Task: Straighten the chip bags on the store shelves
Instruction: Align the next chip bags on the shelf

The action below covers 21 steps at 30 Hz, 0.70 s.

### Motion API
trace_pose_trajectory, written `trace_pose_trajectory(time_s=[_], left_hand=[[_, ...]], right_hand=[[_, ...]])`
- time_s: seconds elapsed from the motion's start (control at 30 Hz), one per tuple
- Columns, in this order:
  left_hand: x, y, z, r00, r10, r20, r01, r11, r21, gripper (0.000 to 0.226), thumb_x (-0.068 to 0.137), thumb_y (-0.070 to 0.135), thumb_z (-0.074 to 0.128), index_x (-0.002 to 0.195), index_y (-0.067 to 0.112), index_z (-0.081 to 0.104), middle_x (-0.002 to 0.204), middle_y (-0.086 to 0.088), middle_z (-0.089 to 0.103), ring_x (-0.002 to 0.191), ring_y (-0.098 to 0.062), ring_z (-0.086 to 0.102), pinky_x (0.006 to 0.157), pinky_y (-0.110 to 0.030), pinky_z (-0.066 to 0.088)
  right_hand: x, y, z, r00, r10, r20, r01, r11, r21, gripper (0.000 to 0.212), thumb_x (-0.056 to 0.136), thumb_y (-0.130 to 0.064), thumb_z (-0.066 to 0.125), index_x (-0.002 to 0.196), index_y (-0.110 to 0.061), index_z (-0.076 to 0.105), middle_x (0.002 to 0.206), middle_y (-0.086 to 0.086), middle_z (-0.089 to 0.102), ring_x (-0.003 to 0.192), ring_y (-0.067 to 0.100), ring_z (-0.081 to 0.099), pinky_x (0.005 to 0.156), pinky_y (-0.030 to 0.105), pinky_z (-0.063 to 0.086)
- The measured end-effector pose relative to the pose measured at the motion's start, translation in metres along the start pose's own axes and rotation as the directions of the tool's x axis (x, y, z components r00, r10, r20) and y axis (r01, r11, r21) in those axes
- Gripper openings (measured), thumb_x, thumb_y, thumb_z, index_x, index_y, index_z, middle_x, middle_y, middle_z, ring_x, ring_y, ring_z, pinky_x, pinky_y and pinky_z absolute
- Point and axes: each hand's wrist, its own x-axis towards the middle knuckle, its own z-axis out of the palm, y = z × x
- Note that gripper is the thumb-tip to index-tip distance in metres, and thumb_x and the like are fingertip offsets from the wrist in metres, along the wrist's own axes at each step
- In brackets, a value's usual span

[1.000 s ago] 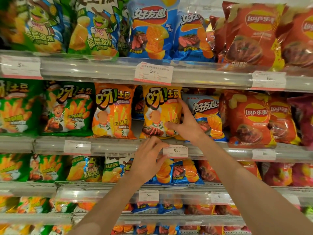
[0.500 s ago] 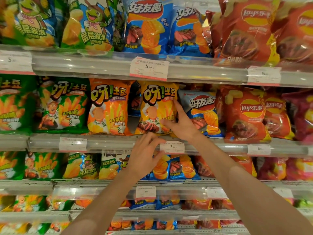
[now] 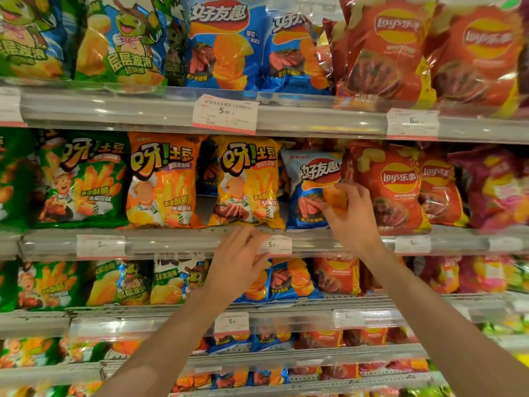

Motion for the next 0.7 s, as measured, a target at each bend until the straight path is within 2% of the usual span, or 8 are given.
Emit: trace_pose_trajectory(time_s=[0.1,0.17,0.3,0.37,0.4,0.57,0.63,0.7], left_hand=[[0.006,0.002,0.001,0.995,-0.102,0.015,0.103,0.992,-0.075,0.034,0.084,0.033,0.075,0.115,0.024,0.066,0.103,0.004,0.055,0.097,-0.017,0.055,0.081,-0.033,0.049],[0.009,0.0,0.002,0.993,-0.11,0.031,0.113,0.99,-0.084,0.035,0.082,0.033,0.076,0.115,0.025,0.065,0.101,0.005,0.053,0.095,-0.017,0.056,0.077,-0.035,0.051],[0.007,-0.002,0.0,0.995,-0.085,0.053,0.089,0.993,-0.074,0.038,0.082,0.033,0.077,0.118,0.027,0.064,0.101,0.007,0.052,0.096,-0.015,0.055,0.076,-0.031,0.05],[0.007,-0.002,0.0,0.995,-0.084,0.057,0.088,0.994,-0.07,0.039,0.083,0.033,0.077,0.119,0.028,0.064,0.103,0.006,0.052,0.098,-0.016,0.055,0.077,-0.031,0.049],[0.007,-0.002,0.0,0.995,-0.084,0.057,0.088,0.994,-0.071,0.039,0.083,0.033,0.076,0.12,0.028,0.064,0.103,0.006,0.052,0.099,-0.016,0.055,0.077,-0.031,0.05],[0.007,-0.002,0.002,0.995,-0.088,0.05,0.091,0.994,-0.058,0.038,0.084,0.036,0.075,0.119,0.029,0.064,0.103,0.007,0.052,0.099,-0.015,0.056,0.076,-0.03,0.05],[0.007,-0.003,0.002,0.995,-0.087,0.049,0.09,0.994,-0.062,0.037,0.084,0.037,0.075,0.118,0.029,0.064,0.104,0.008,0.052,0.098,-0.014,0.056,0.076,-0.029,0.049],[0.007,-0.004,0.003,0.995,-0.083,0.051,0.087,0.994,-0.071,0.037,0.084,0.038,0.074,0.119,0.029,0.063,0.104,0.008,0.052,0.098,-0.013,0.056,0.076,-0.029,0.05]], right_hand=[[0.0,0.012,-0.003,0.989,0.072,0.13,-0.08,0.995,0.058,0.069,0.088,-0.041,0.072,0.147,-0.025,0.04,0.148,0.01,0.038,0.136,0.025,0.042,0.112,0.042,0.039],[0.004,0.016,-0.002,0.975,0.089,0.204,-0.113,0.988,0.109,0.078,0.086,-0.044,0.073,0.152,-0.031,0.033,0.149,0.007,0.038,0.136,0.021,0.039,0.113,0.043,0.039],[0.021,0.02,0.003,0.959,0.131,0.25,-0.179,0.968,0.178,0.102,0.067,-0.067,0.079,0.15,-0.034,0.031,0.146,0.003,0.047,0.135,0.019,0.046,0.112,0.046,0.042],[0.027,0.022,0.005,0.953,0.128,0.273,-0.189,0.959,0.211,0.103,0.068,-0.053,0.086,0.151,-0.031,0.029,0.142,0.002,0.053,0.131,0.018,0.052,0.111,0.045,0.045],[0.028,0.022,0.006,0.955,0.122,0.272,-0.184,0.958,0.219,0.103,0.068,-0.047,0.088,0.151,-0.029,0.029,0.141,0.002,0.054,0.129,0.018,0.054,0.11,0.045,0.045],[0.032,0.032,0.013,0.983,0.103,0.154,-0.143,0.95,0.278,0.107,0.054,-0.057,0.089,0.145,-0.034,0.036,0.137,0.001,0.053,0.127,0.018,0.055,0.106,0.046,0.049],[0.029,0.026,0.014,0.988,0.104,0.117,-0.132,0.956,0.262,0.104,0.06,-0.051,0.091,0.146,-0.036,0.034,0.14,0.003,0.049,0.129,0.018,0.051,0.109,0.046,0.046],[0.026,0.019,0.015,0.986,0.11,0.122,-0.133,0.969,0.206,0.099,0.071,-0.039,0.089,0.151,-0.029,0.03,0.143,0.006,0.042,0.128,0.013,0.044,0.11,0.039,0.041]])
